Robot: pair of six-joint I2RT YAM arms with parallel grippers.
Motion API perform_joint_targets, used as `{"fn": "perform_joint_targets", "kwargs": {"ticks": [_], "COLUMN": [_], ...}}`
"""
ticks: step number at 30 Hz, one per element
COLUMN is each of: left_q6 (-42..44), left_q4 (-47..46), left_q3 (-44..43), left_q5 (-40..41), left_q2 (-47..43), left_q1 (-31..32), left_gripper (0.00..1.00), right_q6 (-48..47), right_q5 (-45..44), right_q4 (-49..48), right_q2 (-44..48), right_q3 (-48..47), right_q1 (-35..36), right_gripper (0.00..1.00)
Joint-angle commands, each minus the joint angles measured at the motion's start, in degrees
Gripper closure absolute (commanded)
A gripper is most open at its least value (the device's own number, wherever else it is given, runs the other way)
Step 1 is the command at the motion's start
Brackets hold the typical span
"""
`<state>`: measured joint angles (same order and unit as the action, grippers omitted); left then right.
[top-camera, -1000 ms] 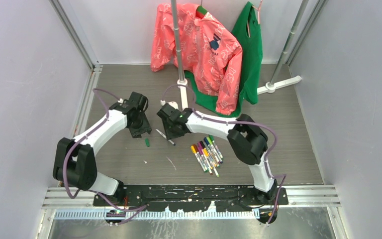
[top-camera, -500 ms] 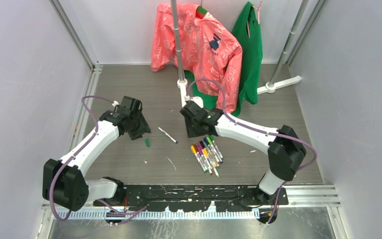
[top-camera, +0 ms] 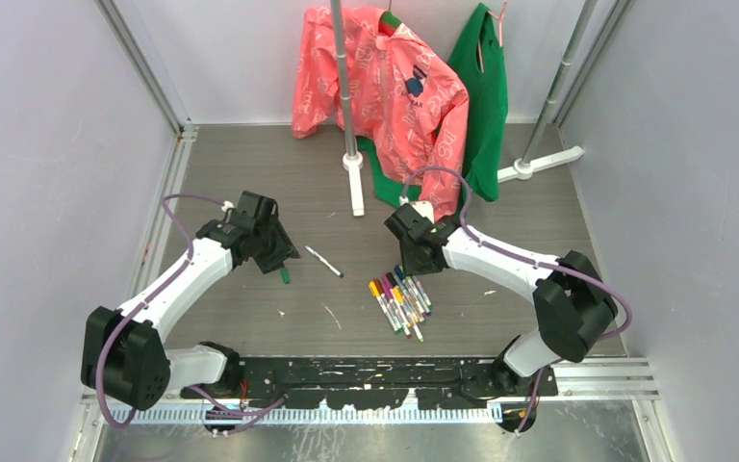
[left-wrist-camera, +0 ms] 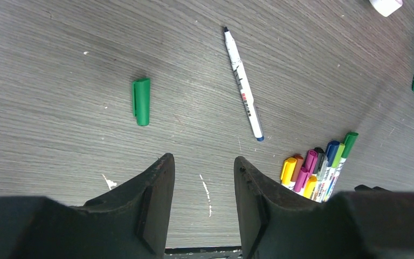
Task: Open the pen caps
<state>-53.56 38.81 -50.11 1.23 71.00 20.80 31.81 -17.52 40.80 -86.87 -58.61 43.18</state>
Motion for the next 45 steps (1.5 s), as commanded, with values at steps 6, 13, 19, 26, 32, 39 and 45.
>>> {"fn": "perform_joint_targets", "kwargs": {"ticks": [6,13,19,26,32,39,45], "left_q6": [-1.28,-1.28,-1.28,-1.1,-0.72,0.14,-0.26], "left_q4": [-3.5,-4.26,-4.91,-5.5,-5.76,-5.6,-5.61], "left_q3": [-1.12,-1.65,-1.9,-2.06,-2.74,-4.19,-3.36], "left_q5": [-0.96,-0.97,-0.97,-0.97,-0.8,-2.51,-3.96], "left_q2": [-0.29,1.31,2.34,3.62,4.48,5.68,5.8], "left_q1": [0.38,0.38,0.39,0.38,0.38,0.43,0.38], "left_gripper": [0.55,0.55,0.56,0.56,0.56,0.55,0.56], "right_q6": [-0.51,-1.26,-1.62,-1.8,-1.39,1.54,4.24], "right_q5": [0.85,2.69,3.77,4.76,6.07,9.29,10.65], "right_q4": [-2.17,-3.35,-3.95,-4.49,-4.93,-5.02,-5.92], "right_q2": [-1.45,-3.61,-5.06,-7.16,-8.49,-10.26,-10.48], "right_q3": [2.01,2.11,1.68,1.65,2.28,4.34,6.08], "right_q1": [-2.16,-3.34,-3.69,-3.98,-4.47,-4.51,-4.51], "right_gripper": [0.58,0.58,0.58,0.59,0.59,0.69,0.87]}}
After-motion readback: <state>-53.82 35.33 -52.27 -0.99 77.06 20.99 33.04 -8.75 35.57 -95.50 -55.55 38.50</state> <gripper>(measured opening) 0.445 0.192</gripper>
